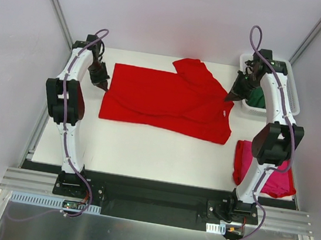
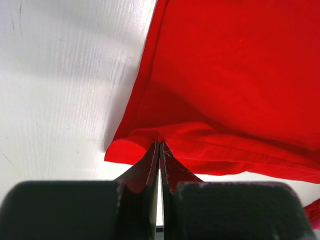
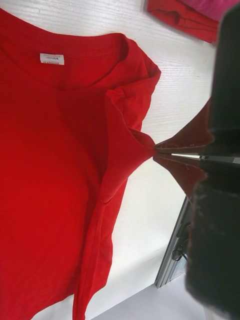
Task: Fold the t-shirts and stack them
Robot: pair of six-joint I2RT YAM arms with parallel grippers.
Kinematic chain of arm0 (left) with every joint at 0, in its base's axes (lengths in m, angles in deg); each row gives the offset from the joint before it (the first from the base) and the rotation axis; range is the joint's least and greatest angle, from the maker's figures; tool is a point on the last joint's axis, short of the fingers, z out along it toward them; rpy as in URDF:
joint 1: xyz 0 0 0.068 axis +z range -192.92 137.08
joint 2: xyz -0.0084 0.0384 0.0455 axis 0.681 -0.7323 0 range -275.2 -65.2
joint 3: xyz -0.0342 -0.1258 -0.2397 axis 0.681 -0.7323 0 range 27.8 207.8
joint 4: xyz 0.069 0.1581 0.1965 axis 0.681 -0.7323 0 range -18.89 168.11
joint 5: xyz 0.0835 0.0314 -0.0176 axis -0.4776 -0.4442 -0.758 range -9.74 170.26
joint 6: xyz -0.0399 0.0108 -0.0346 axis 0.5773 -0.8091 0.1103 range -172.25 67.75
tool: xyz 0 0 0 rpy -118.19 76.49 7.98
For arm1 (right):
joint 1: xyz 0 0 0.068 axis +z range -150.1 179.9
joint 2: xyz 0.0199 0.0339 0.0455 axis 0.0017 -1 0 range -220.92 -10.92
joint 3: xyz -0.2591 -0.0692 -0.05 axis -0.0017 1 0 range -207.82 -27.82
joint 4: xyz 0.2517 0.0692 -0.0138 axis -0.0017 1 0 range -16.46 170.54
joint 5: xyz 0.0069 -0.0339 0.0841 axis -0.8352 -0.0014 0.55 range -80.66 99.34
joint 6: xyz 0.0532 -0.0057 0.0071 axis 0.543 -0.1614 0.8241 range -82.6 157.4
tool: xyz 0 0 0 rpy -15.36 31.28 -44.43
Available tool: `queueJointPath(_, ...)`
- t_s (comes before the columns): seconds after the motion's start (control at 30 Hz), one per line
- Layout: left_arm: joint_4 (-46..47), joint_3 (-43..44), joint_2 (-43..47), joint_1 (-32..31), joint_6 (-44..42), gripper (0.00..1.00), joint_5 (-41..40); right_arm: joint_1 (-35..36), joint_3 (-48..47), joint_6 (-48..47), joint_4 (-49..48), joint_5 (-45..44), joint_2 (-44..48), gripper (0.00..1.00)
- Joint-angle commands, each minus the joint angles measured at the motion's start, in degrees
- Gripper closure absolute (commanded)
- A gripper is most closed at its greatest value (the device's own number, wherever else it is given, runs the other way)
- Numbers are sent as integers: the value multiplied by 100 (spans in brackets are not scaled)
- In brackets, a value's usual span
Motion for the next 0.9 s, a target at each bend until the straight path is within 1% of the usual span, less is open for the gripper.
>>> queueJointPath(0.0,-54,241,-121,-41,-134,100,-77,-68,-291,-89,96,129,-78,99)
queueJointPath(0.47,-63,346,-306,-41,-143,100,-112,-77,-247,-142,-89,322,-368,99)
queueJointPath(0.5,-71,364,-315,-33,-143,98,-112,-77,-247,-142,-98,331,-377,99)
queueJointPath(0.53,-80,364,-306,-41,-143,85,-103,-77,-255,-159,-132,331,-377,96)
queueJointPath(0.57,-89,364,-288,-41,-134,70,-103,-68,-256,-151,-141,340,-386,72)
queueJointPath(0.6,-106,346,-271,-41,-117,35,-112,-68,-238,-168,-168,366,-342,56)
queueJointPath(0.63,-98,329,-192,-41,-125,13,-147,-68,-134,-177,-272,392,-307,39)
queueJointPath(0.67,-115,303,-131,-41,-126,1,-173,-68,-54,-160,-334,349,-263,13)
queueJointPath(0.7,-124,241,-17,-41,-126,1,-191,-68,25,-133,-396,314,-89,4)
queueJointPath(0.73,-124,189,54,-50,-117,1,-209,-68,261,-124,-518,279,-17,2)
queueJointPath(0.83,-106,-92,378,-50,-91,1,-200,-68,692,-116,-712,261,395,4)
queueJointPath(0.87,-115,-285,458,-50,-56,1,-191,-59,1059,-89,-748,235,518,4)
